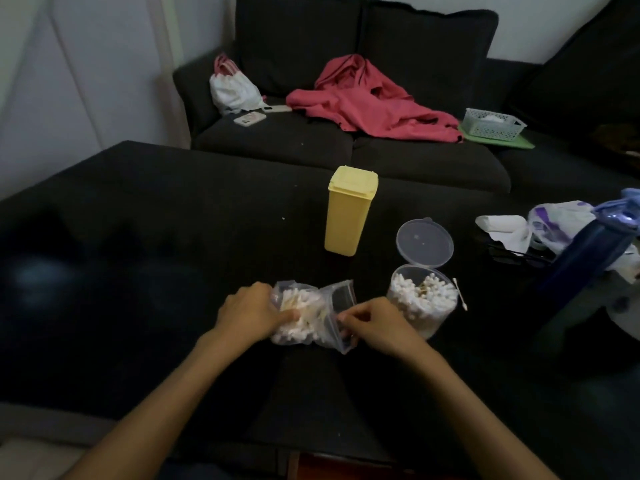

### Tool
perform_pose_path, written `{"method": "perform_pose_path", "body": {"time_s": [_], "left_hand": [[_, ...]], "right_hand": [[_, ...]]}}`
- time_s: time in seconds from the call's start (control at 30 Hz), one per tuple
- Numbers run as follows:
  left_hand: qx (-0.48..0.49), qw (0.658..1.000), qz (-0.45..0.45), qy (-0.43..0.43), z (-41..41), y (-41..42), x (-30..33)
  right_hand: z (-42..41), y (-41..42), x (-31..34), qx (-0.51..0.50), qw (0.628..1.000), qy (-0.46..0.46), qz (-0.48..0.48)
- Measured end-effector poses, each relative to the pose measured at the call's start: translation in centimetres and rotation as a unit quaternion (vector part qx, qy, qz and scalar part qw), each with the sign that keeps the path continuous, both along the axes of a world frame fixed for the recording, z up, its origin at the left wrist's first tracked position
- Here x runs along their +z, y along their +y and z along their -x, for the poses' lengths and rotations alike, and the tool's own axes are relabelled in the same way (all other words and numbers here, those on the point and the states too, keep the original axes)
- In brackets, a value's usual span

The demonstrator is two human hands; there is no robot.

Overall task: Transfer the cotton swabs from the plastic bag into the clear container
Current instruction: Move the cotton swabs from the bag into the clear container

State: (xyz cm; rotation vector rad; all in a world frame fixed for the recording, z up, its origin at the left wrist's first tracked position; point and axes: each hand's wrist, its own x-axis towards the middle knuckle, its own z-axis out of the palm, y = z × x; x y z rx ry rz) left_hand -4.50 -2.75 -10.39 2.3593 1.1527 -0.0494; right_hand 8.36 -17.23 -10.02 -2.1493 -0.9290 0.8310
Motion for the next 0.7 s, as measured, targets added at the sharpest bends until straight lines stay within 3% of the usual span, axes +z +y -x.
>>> {"method": "perform_pose_path", "body": {"time_s": [0.23, 0.4, 0.57, 0.7], "left_hand": [[0.020, 0.965, 0.238, -0.109, -0.5, 0.1, -1.1], [-0.028, 0.934, 0.319, -0.156, -0.5, -0.1, -0.9], [-0.072, 0.929, 0.322, -0.167, -0.4, -0.3, -0.5], [-0.090, 0.946, 0.259, -0.172, -0.6, -0.4, -0.6]], "right_hand": [[0.0, 0.6, -0.1, -0.043, 0.994, 0.093, 0.029], [-0.2, 0.6, -0.1, -0.060, 0.989, 0.135, 0.002], [-0.5, -0.1, 0.9, -0.055, 0.990, 0.122, -0.031], [-0.4, -0.5, 1.6, -0.048, 0.987, 0.152, -0.031]]}}
